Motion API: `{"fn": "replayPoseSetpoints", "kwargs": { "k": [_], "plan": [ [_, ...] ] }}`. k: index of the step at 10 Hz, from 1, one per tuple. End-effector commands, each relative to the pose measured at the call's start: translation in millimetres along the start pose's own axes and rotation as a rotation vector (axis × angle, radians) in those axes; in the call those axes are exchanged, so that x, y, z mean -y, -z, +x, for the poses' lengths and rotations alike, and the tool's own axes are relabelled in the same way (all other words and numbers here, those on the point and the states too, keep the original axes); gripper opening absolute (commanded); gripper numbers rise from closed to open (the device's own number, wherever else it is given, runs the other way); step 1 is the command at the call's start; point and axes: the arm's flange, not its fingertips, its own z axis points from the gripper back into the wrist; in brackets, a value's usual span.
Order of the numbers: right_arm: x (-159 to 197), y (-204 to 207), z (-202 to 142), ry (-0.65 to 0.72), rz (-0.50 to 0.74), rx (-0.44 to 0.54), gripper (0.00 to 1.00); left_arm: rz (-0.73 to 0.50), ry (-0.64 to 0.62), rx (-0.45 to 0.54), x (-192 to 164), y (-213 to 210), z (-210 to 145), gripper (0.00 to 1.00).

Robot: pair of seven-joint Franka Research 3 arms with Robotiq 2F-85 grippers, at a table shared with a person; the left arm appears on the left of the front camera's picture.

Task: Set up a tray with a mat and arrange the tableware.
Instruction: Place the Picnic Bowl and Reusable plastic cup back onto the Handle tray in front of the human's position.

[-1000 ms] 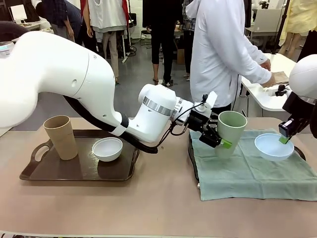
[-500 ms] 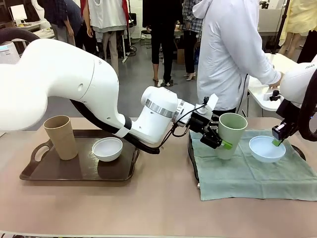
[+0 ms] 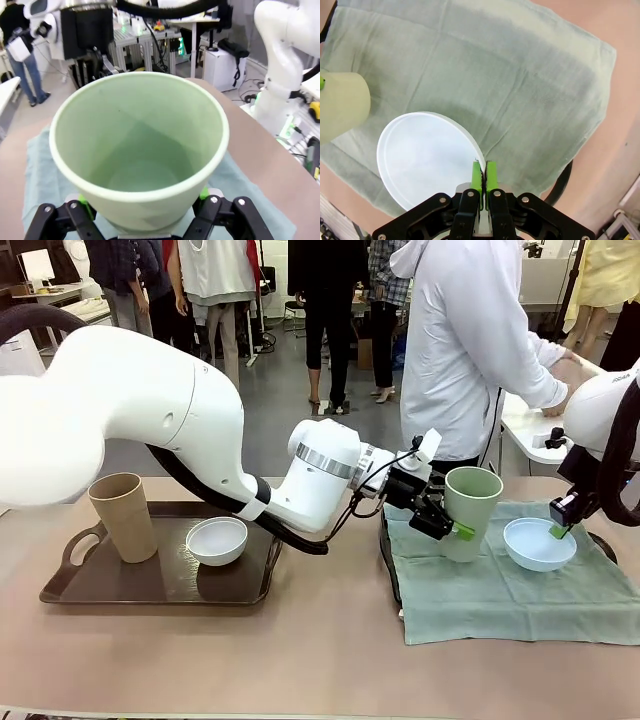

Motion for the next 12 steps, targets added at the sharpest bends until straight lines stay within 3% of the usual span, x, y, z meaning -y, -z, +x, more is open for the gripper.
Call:
{"fn": "replayPoseSetpoints", "kwargs": {
  "k": [1, 2, 4, 5, 6, 8, 9, 11, 12],
  "plan": [
    [6, 3, 3, -0.010, 0.019, 0.016, 0.13, 0.006, -0.008, 0.035, -1, -1, -5, 0.95],
    [7, 3, 2, -0.008, 0.021, 0.016, 0.22, 0.005, -0.025, 0.031, -1, 1, -9, 1.00],
    [7, 4, 1, -0.005, 0.021, 0.018, 0.51, 0.005, -0.038, 0.027, 0, 1, -11, 1.00],
    [7, 4, 1, -0.004, 0.021, 0.015, 0.90, 0.007, -0.045, 0.023, 0, -1, -11, 1.00],
    [5, 2, -1, -0.005, 0.016, 0.012, 1.00, 0.013, -0.059, 0.007, 2, -3, -11, 1.00],
    [2, -13, -8, 0.012, -0.005, 0.010, 1.00, 0.027, -0.119, -0.025, 6, -15, -7, 1.00],
    [2, -22, -13, 0.016, -0.008, 0.012, 0.79, 0.040, -0.163, -0.037, 8, -24, -6, 1.00],
    [-3, -46, -27, 0.014, 0.028, 0.027, 0.99, 0.038, -0.264, -0.094, 15, -36, -7, 1.00],
    [-6, -60, -35, 0.013, 0.044, 0.034, 1.00, 0.023, -0.307, -0.132, 20, -42, -1, 1.00]
  ]
}}
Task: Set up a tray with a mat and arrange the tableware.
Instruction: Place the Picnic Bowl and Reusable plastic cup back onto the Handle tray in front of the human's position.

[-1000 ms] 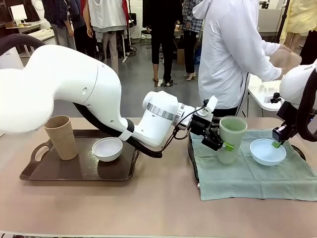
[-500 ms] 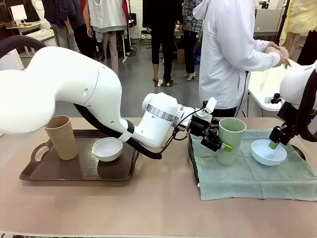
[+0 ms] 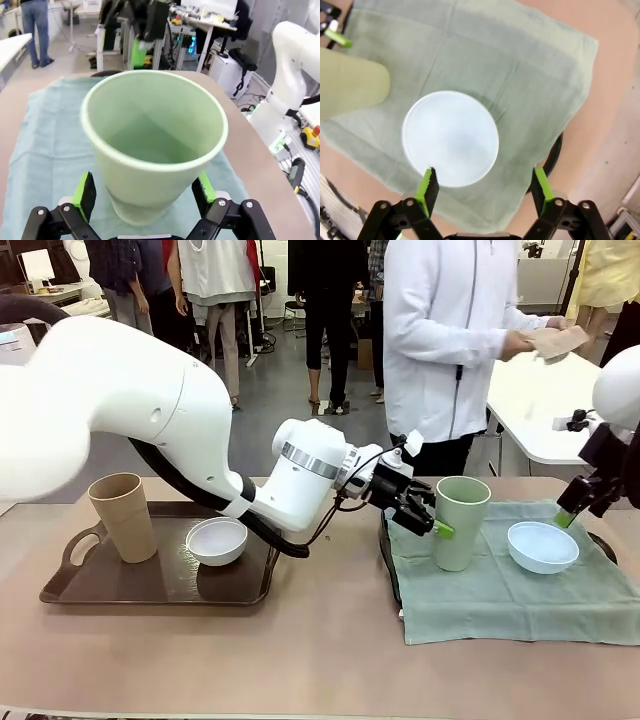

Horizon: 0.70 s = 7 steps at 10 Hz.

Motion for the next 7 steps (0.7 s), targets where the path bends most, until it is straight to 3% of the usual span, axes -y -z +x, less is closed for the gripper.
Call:
{"fn": "replayPoseSetpoints", "kwargs": {
  "k": [1, 3, 5, 7],
  "plan": [
    [-6, -27, -22, -0.007, 0.028, 0.011, 1.00, -0.024, -0.081, -0.115, 22, -22, 17, 1.00],
    [-17, -69, -41, 0.008, -0.037, -0.012, 1.00, -0.001, -0.111, -0.266, 42, -48, 50, 1.00],
    [-28, -112, -59, 0.011, -0.107, -0.035, 1.00, 0.112, -0.148, -0.518, 79, -84, 102, 1.00],
    [-43, -146, -70, 0.019, -0.164, -0.075, 1.00, 0.231, -0.296, -0.745, 114, -117, 147, 1.00]
  ]
}}
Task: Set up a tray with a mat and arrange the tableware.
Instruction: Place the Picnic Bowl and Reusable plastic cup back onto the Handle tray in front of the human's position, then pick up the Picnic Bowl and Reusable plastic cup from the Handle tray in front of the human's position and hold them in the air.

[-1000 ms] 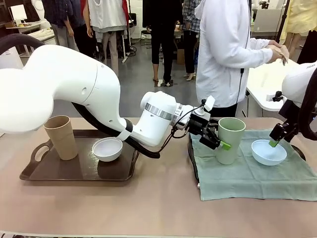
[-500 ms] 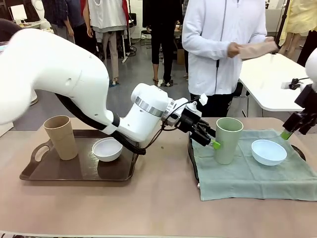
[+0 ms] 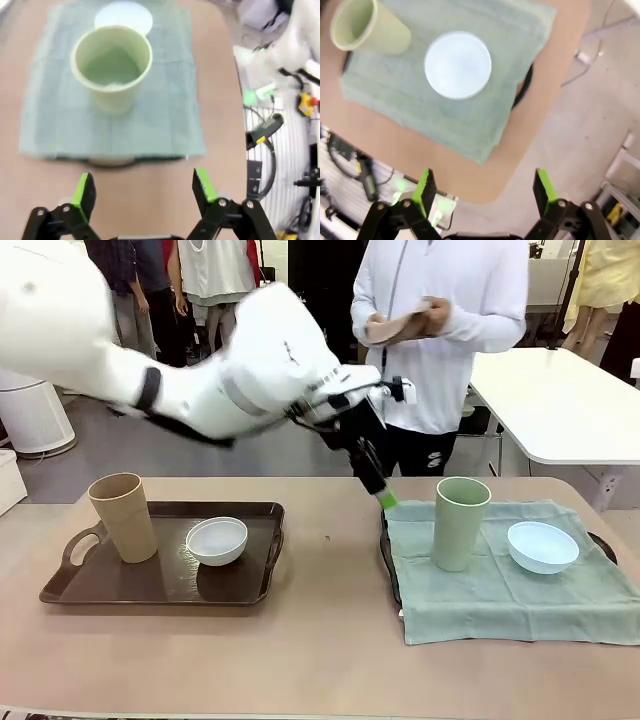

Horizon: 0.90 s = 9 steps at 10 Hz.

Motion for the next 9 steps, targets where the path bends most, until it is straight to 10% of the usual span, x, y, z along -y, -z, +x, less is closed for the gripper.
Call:
{"fn": "replayPoseSetpoints", "kwargs": {
  "k": [1, 2, 9],
  "plan": [
    [-18, -23, -5, 0.023, -0.082, -0.059, 1.00, 0.030, -0.223, -0.235, 34, -43, 14, 1.00],
    [-24, -31, -3, 0.034, -0.114, -0.068, 1.00, 0.056, -0.358, -0.288, 51, -68, 16, 1.00],
    [-16, -29, -8, 0.014, -0.070, -0.032, 1.00, 0.110, -0.188, -0.219, 35, -57, -1, 1.00]
  ]
}}
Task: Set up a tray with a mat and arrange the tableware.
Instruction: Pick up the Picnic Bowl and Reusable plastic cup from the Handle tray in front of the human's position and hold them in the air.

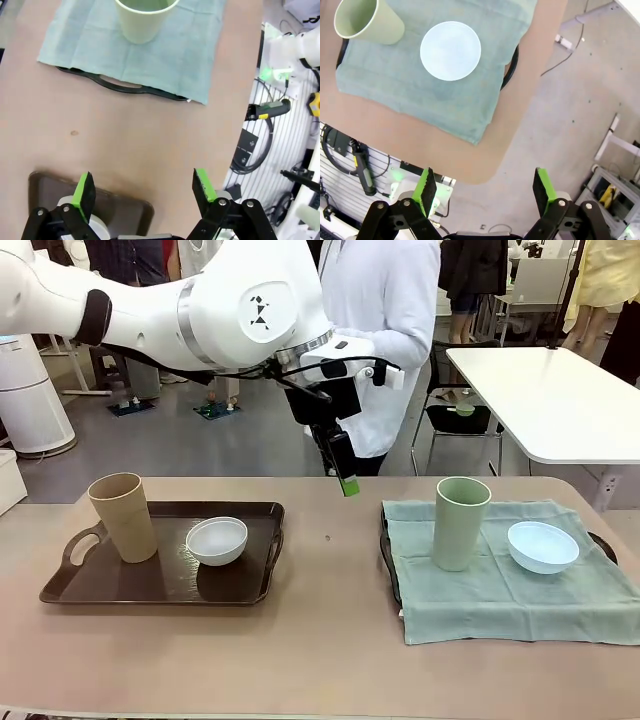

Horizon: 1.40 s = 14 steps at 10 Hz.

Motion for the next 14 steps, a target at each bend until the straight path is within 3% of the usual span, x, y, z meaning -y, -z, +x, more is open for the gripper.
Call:
{"fn": "replayPoseSetpoints", "kwargs": {
  "k": [1, 3, 4, 7, 9, 12, 13, 14],
  "plan": [
    [0, 3, -1, -0.012, 0.005, -0.002, 1.00, -0.012, 0.008, 0.024, 3, -7, -3, 1.00],
    [-1, 0, 0, -0.002, 0.000, 0.000, 1.00, 0.001, 0.001, 0.002, 1, -1, 1, 1.00],
    [-9, -26, -8, 0.011, -0.033, 0.009, 1.00, 0.027, -0.183, -0.021, -2, -25, -8, 1.00],
    [-41, -59, 12, 0.061, -0.020, 0.006, 1.00, 0.005, -0.529, -0.011, -19, -90, -95, 1.00],
    [-103, -68, 61, 0.064, -0.046, 0.015, 1.00, -0.055, -0.680, -0.034, -26, -110, -165, 1.00],
    [-181, -65, 128, 0.092, 0.036, 0.058, 1.00, 0.003, -0.862, -0.088, -13, -128, -252, 1.00],
    [-192, -70, 130, 0.090, 0.047, 0.083, 1.00, 0.077, -0.878, -0.089, -3, -133, -267, 1.00],
    [-182, -61, 106, 0.053, 0.002, 0.033, 1.00, -0.035, -0.795, -0.077, -29, -127, -239, 1.00]
  ]
}}
